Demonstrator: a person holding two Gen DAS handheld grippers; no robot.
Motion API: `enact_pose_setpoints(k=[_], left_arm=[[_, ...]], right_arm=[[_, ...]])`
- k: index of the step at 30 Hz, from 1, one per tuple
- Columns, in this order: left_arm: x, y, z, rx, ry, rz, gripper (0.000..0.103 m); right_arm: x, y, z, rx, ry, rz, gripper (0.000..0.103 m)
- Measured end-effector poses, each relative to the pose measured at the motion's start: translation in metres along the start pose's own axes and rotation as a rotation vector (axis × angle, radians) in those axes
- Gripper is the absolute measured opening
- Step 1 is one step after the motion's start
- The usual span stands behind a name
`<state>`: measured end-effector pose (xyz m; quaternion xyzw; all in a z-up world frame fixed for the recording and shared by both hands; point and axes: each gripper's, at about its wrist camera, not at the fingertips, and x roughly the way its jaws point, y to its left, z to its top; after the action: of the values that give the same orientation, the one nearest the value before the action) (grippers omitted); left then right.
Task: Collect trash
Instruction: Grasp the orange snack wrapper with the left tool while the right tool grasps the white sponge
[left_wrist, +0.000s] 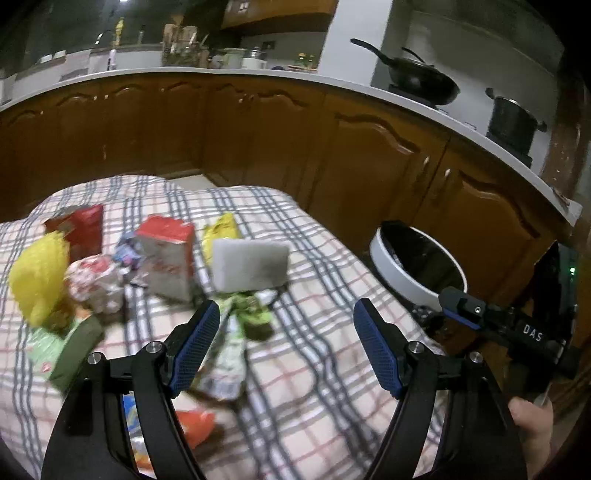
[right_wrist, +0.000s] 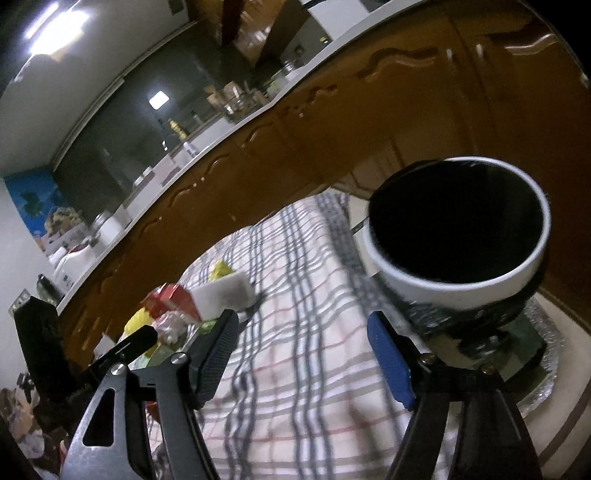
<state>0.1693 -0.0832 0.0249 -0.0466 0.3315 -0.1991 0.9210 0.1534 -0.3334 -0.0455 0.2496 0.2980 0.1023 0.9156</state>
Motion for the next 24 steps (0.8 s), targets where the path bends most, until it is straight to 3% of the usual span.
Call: enact_pose_setpoints(k=[17, 24], left_arm=[[-0.024, 0.052, -0.018, -0.021, 0.046, 0.077, 0.077], [-0.033, 0.071, -0.026, -0.024, 0.088, 0.047, 0.077]], right_arm=[[0.036, 0.057, -0.017, -0.087, 0.087, 0.068, 0.074], [0.058, 0.068, -0.006, -0.117, 0.123, 0.089, 0.074]])
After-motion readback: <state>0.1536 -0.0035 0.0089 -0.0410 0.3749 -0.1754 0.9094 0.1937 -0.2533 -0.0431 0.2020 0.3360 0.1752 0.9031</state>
